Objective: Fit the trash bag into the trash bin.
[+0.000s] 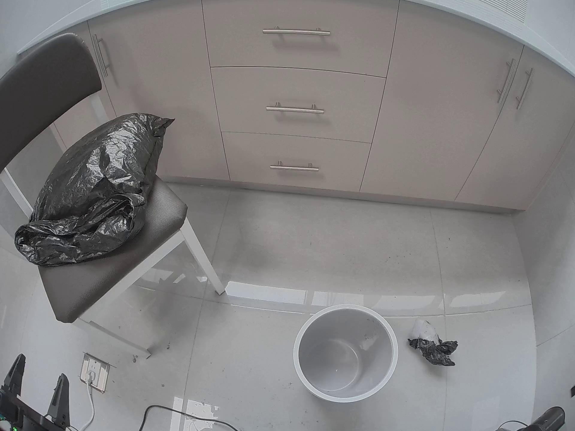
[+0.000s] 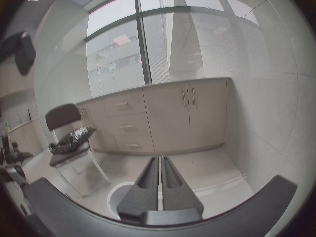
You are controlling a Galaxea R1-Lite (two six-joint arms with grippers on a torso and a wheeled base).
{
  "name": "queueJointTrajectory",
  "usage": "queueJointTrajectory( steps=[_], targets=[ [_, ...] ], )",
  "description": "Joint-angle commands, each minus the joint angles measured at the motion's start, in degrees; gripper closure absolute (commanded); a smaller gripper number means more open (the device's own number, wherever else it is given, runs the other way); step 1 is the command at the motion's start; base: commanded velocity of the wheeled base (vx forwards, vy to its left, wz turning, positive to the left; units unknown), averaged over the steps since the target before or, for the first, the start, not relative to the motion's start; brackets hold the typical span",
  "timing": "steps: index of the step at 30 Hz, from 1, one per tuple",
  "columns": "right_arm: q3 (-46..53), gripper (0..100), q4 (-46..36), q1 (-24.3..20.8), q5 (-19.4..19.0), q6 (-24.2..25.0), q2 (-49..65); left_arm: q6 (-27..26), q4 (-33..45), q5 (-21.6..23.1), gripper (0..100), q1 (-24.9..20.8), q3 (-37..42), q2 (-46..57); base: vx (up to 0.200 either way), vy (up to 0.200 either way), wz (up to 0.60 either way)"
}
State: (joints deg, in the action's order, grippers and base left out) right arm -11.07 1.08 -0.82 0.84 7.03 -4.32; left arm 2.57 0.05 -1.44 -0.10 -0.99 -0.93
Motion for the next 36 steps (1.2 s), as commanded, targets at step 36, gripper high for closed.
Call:
queueJointTrajectory(
  steps=[36],
  targets=[
    [-7.04,100,49.1,-14.48,-6.2,17.75,-63.45,-42.56,-24.39,-2.08,0,-0.17,-54.82,-93.73,0.0,0.0,0.0]
  ],
)
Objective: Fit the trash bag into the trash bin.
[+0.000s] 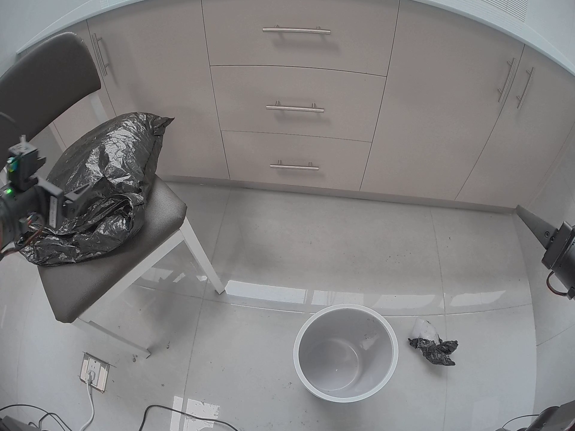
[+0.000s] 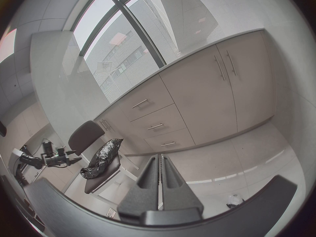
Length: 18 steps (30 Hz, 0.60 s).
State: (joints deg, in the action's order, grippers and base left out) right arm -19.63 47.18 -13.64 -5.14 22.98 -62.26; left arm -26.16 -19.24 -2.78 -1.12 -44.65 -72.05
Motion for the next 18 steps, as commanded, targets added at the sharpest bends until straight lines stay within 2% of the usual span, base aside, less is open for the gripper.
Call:
queueJointTrajectory(
  steps=[1,2,7,18],
  targets=[
    [1.52,100,3.01,-1.65,-0.22,1.81,-5.59,-14.09,-5.2,-0.82,0,0.95,-11.24,-22.88,0.0,0.0,0.0],
    [1.35,100,3.01,-2.0,-0.22,1.81,-5.77,-16.47,-6.43,-2.49,0,1.21,-12.12,-25.16,0.0,0.0,0.0],
    [1.52,100,3.1,-2.09,-0.22,1.98,-7.18,-17.52,-9.24,-4.95,0,1.03,-12.3,-29.56,0.0,0.0,0.0],
    [1.61,100,3.01,-2.18,-0.3,1.89,-6.74,-17.61,-9.42,-5.22,0,0.86,-12.3,-31.31,0.0,0.0,0.0]
  ],
)
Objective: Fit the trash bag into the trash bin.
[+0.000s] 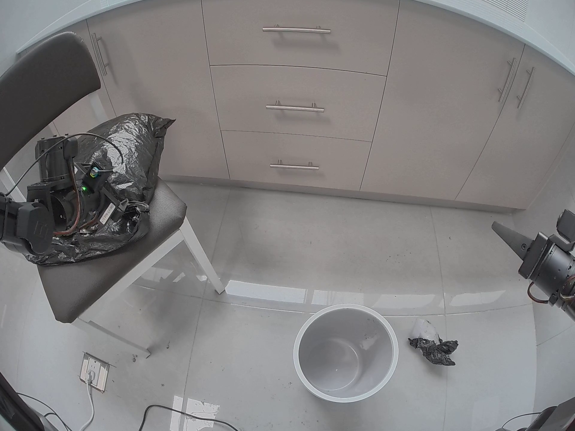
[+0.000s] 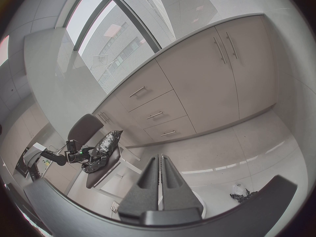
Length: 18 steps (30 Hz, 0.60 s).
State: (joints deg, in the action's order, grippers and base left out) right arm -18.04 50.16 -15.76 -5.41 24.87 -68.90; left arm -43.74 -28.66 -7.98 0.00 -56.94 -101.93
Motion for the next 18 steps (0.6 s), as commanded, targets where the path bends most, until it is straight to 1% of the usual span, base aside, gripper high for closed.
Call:
queueJointTrajectory(
  steps=[1,10,18],
  targets=[
    [0.02,100,0.02,-0.06,-0.04,0.0,-0.18,-0.03,0.01,-0.01,0,-0.26,-0.01,-1.43,0.0,0.0,0.0],
    [0.02,100,-0.07,-0.06,-0.12,0.0,-0.62,0.06,0.18,0.07,0,-0.53,0.34,2.08,0.0,0.0,0.0],
    [0.02,100,0.02,-0.06,-0.12,0.18,-1.15,0.06,0.01,0.6,0,-1.76,4.47,6.21,0.0,0.0,0.0]
  ],
)
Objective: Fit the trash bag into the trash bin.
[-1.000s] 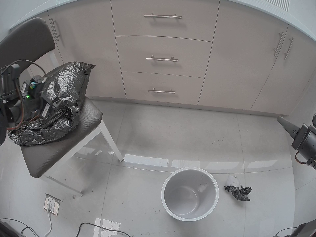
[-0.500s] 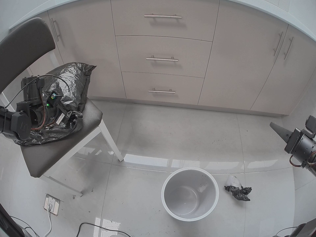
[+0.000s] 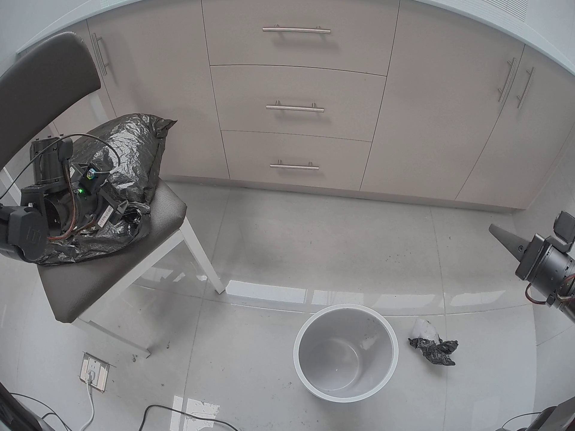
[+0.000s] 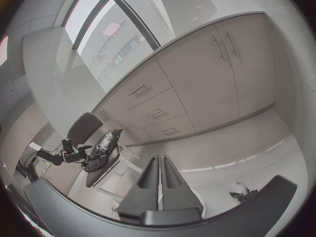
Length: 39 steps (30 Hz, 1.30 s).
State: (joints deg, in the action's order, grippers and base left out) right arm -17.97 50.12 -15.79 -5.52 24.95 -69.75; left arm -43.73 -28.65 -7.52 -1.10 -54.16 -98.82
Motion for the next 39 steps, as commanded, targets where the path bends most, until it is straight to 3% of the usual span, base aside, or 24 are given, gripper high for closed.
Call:
queueJointTrajectory(
  steps=[1,19,28,37,38,39],
  targets=[
    [0.04,100,0.16,-0.03,-0.01,0.09,-0.47,0.05,0.0,0.14,0,-0.66,1.96,3.19,0.0,0.0,0.0],
    [0.39,100,0.6,0.41,-0.1,0.27,-2.58,0.13,-0.44,0.23,0,-0.48,4.42,-0.5,0.0,0.0,0.0],
    [0.57,100,0.6,0.05,-0.45,2.64,-2.76,0.31,-11.17,0.4,0,-0.13,2.31,-8.23,0.0,0.0,0.0],
    [0.57,100,0.69,0.05,-0.72,2.73,-3.99,0.31,-11.52,0.4,0,-0.13,-0.15,-11.57,0.0,0.0,0.0],
    [0.48,100,0.69,-0.03,-0.72,2.73,-3.99,0.4,-11.52,0.4,100,-0.13,-0.24,-11.57,0.0,0.0,0.0],
    [0.57,100,0.69,0.05,-0.72,2.73,-3.9,0.57,-11.61,0.58,100,-0.13,-0.42,-11.75,0.0,0.0,0.0]
  ],
)
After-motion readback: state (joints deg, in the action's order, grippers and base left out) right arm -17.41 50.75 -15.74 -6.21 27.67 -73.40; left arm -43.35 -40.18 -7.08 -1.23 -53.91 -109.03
